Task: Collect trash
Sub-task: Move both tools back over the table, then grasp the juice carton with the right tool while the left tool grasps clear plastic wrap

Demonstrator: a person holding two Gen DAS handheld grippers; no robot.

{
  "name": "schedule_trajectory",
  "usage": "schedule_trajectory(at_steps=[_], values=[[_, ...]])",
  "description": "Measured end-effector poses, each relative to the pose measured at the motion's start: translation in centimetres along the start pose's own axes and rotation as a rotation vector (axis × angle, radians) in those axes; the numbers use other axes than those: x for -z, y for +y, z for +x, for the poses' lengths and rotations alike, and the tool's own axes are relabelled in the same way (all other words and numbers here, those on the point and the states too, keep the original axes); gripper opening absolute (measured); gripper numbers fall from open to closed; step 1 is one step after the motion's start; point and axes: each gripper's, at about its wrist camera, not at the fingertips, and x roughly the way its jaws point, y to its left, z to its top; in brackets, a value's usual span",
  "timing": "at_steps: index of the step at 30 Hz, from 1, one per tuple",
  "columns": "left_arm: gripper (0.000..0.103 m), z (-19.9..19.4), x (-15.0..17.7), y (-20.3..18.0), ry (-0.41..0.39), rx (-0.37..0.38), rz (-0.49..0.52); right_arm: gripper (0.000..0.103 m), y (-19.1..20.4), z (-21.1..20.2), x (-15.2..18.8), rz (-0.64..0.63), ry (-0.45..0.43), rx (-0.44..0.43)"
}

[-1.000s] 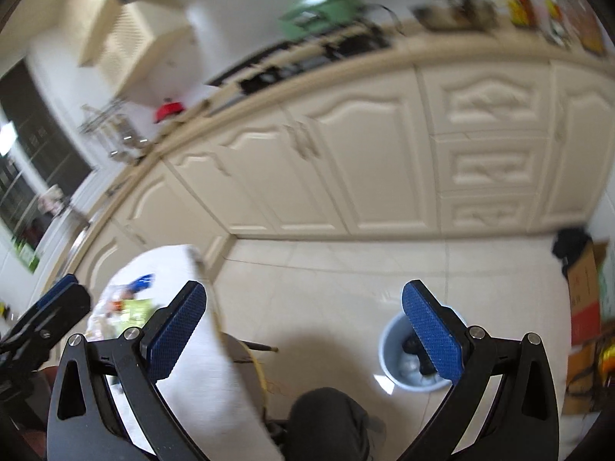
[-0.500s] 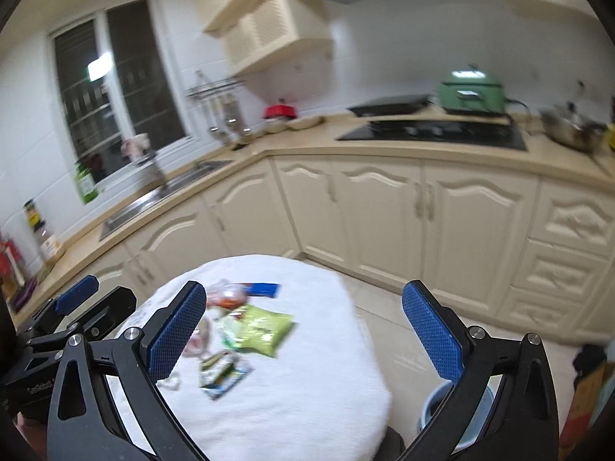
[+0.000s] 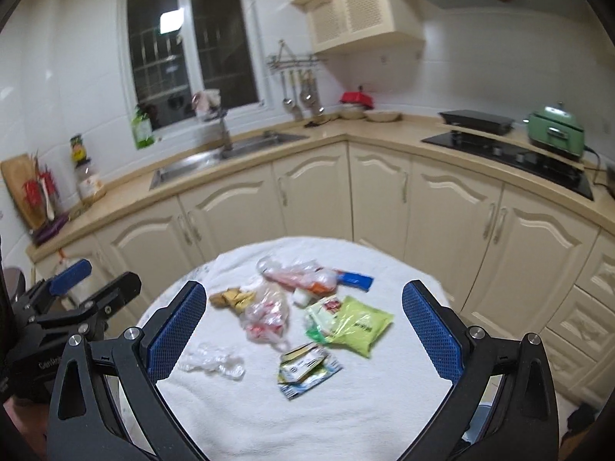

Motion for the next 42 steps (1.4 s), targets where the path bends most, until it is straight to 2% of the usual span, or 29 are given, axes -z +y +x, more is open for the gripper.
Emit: schedule_trajectory(at_steps=[5,13,16,24,31,35,36,39,40,42], values=[[0.102,1.5,0.6,-0.7,0.064,-0.041,-0.019,0.103,0.7,3.0,2.0,-0.036,0.09,-0.013],[0.102,7.0,-0.5,-1.8,0.161,-0.055,-0.023,0.103,0.3,6.7,4.4,-0.036,0.193,-0.021],[0.102,8.6,0.1,-1.9,0.2,-0.053,-0.007,0.103,0.1,7.8,5.1,-0.03,0.224,-0.019],[0.102,16.9,0.4,-2.2,0.306,-0.025,0.029,0.103,-1.1,11.0,7.4,-0.002,0.309,0.004],[0.102,23.5,1.6,-2.6,0.387,0.006,0.105,0.103,-1.7,13.8,9.2,0.013,0.375,0.005],[0.102,27.5,1.2,-3.2,0.43,0.038,0.144,0.102,-1.3,15.8,10.0,-0.009,0.41,0.012],[0.099,28.0,1.7,-3.2,0.438,0.049,0.142,0.101,-1.2,16.3,10.3,-0.016,0.423,0.016],[0.088,29.7,1.4,-3.0,0.445,0.084,0.129,0.086,-1.1,17.8,11.1,-0.048,0.468,0.017],[0.085,30.0,1.2,-2.9,0.442,0.09,0.13,0.084,-1.1,18.1,11.4,-0.059,0.475,0.021],[0.071,31.0,0.8,-2.9,0.437,0.097,0.139,0.084,-1.0,18.1,11.7,-0.088,0.456,0.034]])
